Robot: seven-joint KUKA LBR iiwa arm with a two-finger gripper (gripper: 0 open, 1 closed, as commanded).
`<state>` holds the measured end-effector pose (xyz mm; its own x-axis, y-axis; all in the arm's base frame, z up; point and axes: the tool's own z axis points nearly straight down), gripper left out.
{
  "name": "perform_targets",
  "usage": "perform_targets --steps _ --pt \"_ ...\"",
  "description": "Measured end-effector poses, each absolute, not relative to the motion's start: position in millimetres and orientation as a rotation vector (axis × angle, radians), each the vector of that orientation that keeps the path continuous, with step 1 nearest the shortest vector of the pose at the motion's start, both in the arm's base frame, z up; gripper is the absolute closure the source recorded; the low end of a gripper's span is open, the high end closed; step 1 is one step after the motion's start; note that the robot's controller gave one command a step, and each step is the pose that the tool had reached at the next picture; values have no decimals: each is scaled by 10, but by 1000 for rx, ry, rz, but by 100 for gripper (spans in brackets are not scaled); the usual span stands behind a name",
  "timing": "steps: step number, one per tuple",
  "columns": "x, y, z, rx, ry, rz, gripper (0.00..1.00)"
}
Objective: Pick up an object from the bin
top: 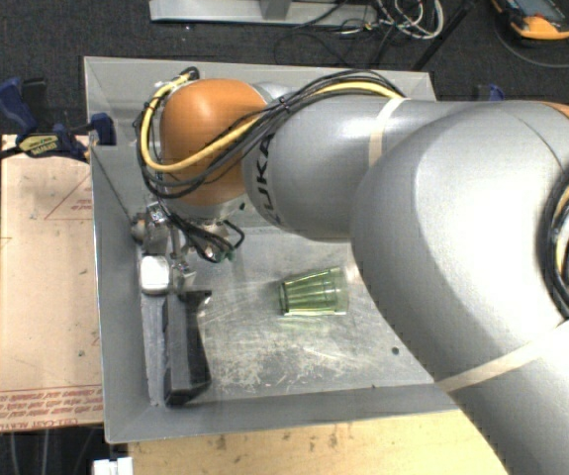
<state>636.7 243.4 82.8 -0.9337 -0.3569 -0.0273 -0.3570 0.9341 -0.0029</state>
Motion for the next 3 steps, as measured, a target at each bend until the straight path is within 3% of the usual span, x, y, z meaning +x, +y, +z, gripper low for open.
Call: perform_targets --steps 1,2,3 --pt "6189 2475 784 -1075 2924 -10 100" --pt "6189 2475 784 -1074 2924 -9 100" --pt "6122 2481 2207 -1219 2889 2 100"
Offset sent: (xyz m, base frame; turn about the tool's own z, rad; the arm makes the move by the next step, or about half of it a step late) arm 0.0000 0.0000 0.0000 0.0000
